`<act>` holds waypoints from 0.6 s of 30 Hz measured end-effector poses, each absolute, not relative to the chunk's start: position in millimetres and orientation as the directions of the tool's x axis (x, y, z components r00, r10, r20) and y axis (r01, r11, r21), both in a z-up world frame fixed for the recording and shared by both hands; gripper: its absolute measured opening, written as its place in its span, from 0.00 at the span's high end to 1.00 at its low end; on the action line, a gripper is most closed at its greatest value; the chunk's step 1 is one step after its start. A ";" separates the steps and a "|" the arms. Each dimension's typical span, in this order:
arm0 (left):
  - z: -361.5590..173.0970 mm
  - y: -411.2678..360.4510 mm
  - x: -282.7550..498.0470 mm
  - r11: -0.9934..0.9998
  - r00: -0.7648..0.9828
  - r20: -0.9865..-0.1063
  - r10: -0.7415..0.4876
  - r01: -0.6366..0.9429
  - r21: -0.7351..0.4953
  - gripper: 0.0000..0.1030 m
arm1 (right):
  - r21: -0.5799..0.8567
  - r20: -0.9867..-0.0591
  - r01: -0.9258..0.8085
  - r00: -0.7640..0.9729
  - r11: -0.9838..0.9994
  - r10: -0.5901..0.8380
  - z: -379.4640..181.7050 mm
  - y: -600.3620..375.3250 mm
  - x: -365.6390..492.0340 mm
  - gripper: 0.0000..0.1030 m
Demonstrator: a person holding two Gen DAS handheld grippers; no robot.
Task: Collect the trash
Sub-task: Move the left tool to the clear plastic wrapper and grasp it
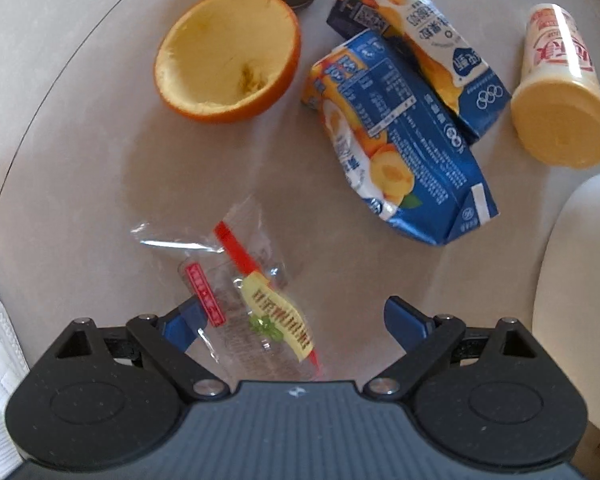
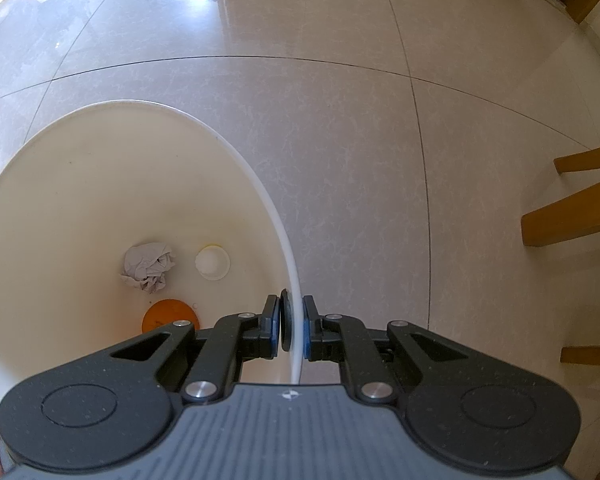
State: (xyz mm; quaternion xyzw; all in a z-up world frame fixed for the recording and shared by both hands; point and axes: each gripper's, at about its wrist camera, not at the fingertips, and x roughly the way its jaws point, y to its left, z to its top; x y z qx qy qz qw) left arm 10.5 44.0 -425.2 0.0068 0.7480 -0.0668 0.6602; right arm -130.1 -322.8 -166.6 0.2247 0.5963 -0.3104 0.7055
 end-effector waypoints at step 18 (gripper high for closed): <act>-428.9 48.0 -24.9 0.996 -0.084 -0.996 -0.036 0.081 -0.043 0.45 | -0.058 -0.980 0.704 0.094 0.707 -0.174 -166.8 -322.3 -128.8 0.87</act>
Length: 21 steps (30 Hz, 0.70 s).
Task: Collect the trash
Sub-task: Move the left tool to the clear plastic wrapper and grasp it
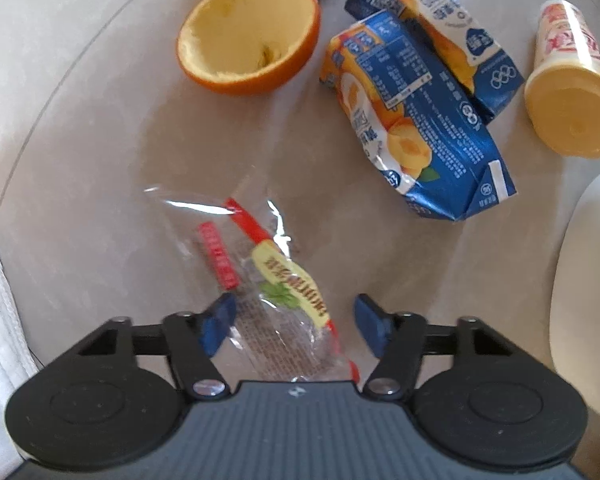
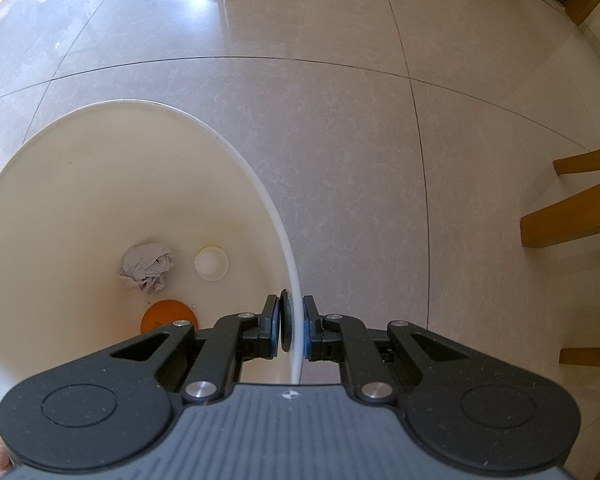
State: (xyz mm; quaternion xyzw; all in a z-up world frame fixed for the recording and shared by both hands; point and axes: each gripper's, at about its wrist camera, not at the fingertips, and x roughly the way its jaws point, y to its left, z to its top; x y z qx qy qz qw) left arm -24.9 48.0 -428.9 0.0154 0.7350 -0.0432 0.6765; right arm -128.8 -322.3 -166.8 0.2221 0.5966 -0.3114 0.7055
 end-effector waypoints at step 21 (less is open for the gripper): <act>-326.8 9.0 26.6 0.877 -0.037 -0.998 -0.054 0.476 -0.065 0.77 | -0.057 -0.980 0.705 0.096 0.707 -0.175 -166.8 -321.8 -129.3 0.87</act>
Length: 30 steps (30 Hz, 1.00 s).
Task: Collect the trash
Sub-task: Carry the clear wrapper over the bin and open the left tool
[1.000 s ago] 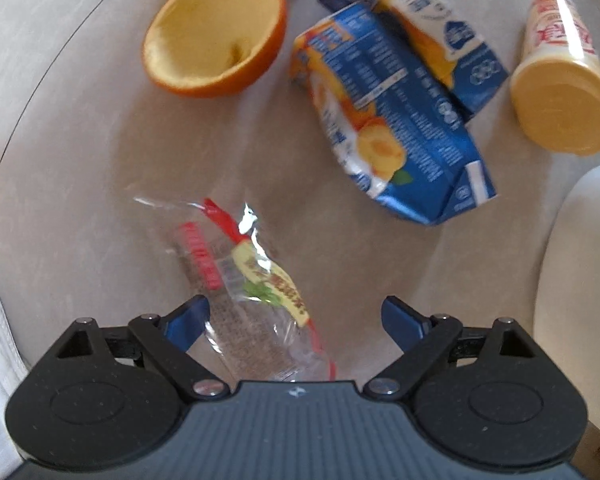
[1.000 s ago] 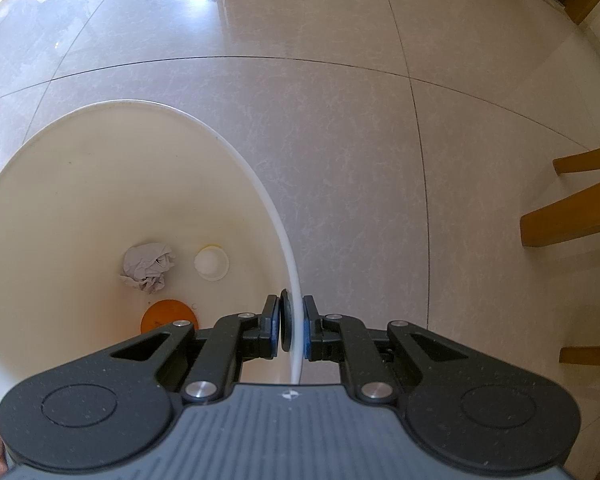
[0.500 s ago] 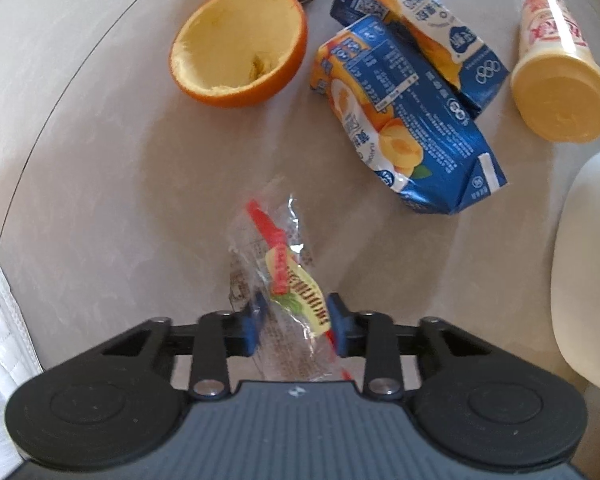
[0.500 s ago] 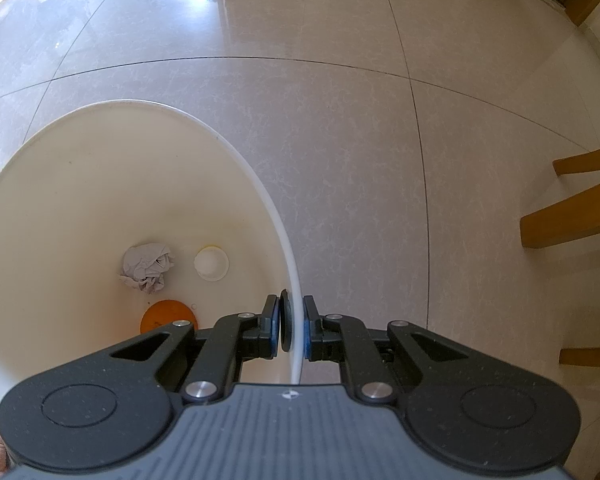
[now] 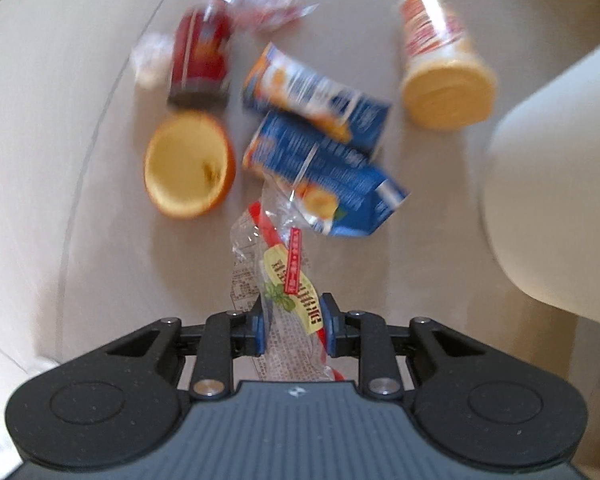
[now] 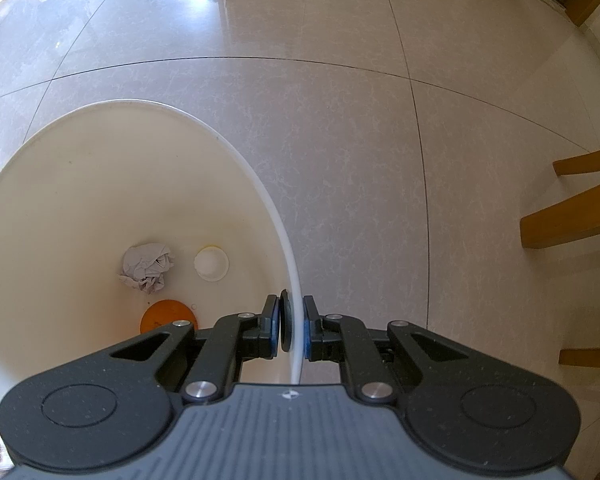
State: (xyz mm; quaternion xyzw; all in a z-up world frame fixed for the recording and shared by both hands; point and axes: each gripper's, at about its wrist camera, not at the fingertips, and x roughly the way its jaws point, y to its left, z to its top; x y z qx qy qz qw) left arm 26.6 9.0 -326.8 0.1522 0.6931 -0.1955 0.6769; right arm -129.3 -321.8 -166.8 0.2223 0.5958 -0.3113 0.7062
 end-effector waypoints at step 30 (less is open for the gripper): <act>-72.8 -170.6 -19.4 0.363 -0.025 -0.878 -0.477 0.905 -0.223 0.25 | -0.059 -0.980 0.699 0.095 0.712 -0.175 -166.4 -320.7 -128.2 0.87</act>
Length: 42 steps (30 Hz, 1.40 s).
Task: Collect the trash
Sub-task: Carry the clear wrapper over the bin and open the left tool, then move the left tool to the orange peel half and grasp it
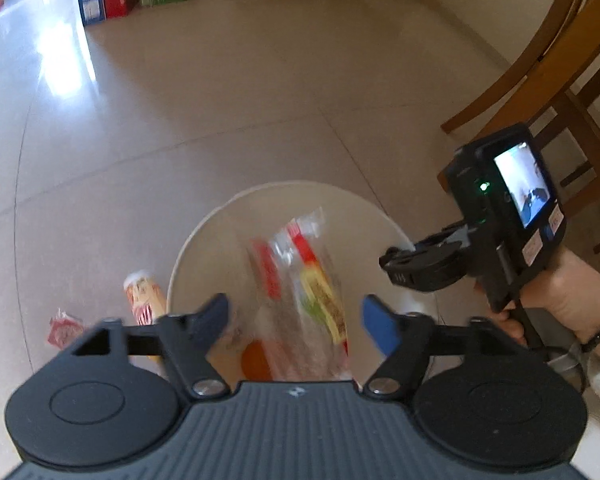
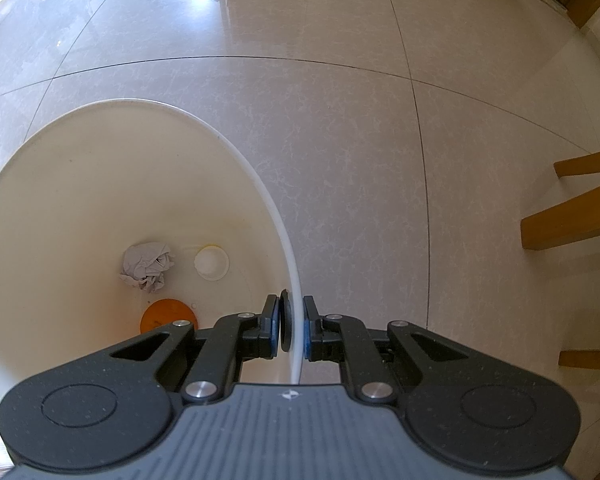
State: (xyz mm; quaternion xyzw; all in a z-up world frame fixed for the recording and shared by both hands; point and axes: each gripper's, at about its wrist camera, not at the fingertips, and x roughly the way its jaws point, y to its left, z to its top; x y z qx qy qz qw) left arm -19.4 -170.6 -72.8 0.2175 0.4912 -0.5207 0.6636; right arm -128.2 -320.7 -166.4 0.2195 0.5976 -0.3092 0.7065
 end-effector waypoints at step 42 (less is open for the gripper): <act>-209.8 7.4 36.7 0.673 0.179 -0.917 -0.356 0.730 -0.118 0.05 | -0.074 -0.977 0.686 0.094 0.723 -0.189 -165.3 -316.8 -128.1 0.86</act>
